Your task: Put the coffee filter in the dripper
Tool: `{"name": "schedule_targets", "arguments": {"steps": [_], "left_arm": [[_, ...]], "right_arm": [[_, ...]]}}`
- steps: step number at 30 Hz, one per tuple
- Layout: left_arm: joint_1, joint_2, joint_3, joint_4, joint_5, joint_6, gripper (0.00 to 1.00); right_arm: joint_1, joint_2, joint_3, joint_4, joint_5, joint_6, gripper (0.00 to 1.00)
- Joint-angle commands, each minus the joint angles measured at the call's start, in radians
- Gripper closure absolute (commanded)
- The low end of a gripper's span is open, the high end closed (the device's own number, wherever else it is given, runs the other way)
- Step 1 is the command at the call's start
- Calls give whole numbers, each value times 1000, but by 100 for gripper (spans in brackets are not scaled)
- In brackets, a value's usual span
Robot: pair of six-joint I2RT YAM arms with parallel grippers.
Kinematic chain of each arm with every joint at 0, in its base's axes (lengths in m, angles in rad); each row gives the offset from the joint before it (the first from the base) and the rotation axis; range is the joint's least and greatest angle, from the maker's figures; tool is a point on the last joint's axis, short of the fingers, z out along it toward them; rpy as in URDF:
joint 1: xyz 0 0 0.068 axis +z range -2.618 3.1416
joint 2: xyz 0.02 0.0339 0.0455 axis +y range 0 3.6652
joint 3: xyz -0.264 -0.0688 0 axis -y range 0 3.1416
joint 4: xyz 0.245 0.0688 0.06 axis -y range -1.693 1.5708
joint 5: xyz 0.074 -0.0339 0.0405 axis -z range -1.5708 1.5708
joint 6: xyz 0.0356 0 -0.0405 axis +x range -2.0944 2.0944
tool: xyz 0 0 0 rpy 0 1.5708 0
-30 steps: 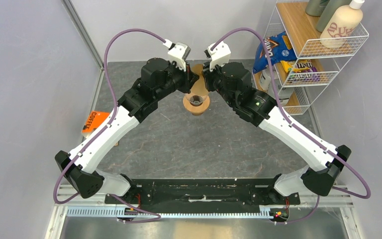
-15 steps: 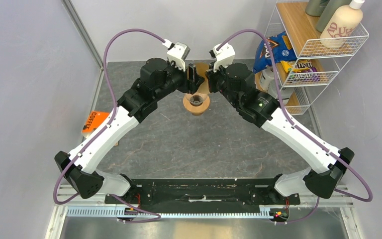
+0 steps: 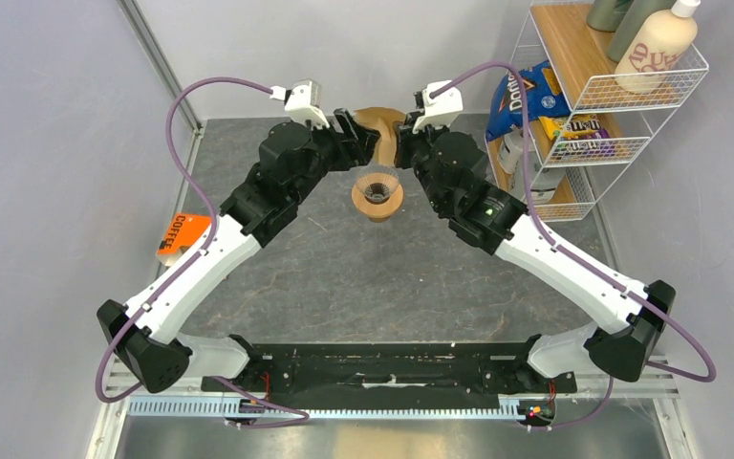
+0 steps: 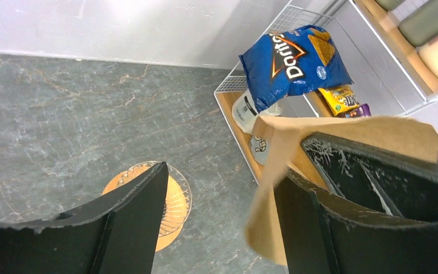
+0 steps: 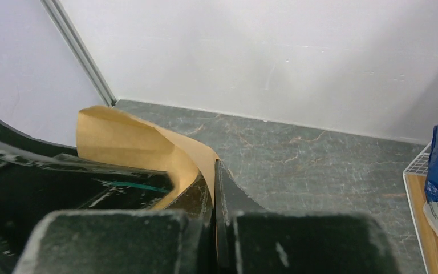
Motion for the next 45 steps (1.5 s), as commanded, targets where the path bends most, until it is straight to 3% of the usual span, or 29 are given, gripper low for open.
{"name": "schedule_targets", "arguments": {"steps": [1, 12, 18, 35, 45], "left_arm": [[1, 27, 54, 50, -78, -128, 27], [-1, 66, 85, 80, -100, -168, 30], [-1, 5, -2, 211, -55, -199, 22], [-2, 0, -9, 206, -7, -198, 12], [-1, 46, 52, 129, -66, -182, 13]], "right_arm": [[37, 18, 22, 127, 105, -68, 100], [81, 27, -10, 220, 149, -163, 100], [80, 31, -17, 234, 199, -158, 100], [81, 42, -11, 219, 186, -115, 100], [84, 46, 2, 220, 151, -115, 100]]}}
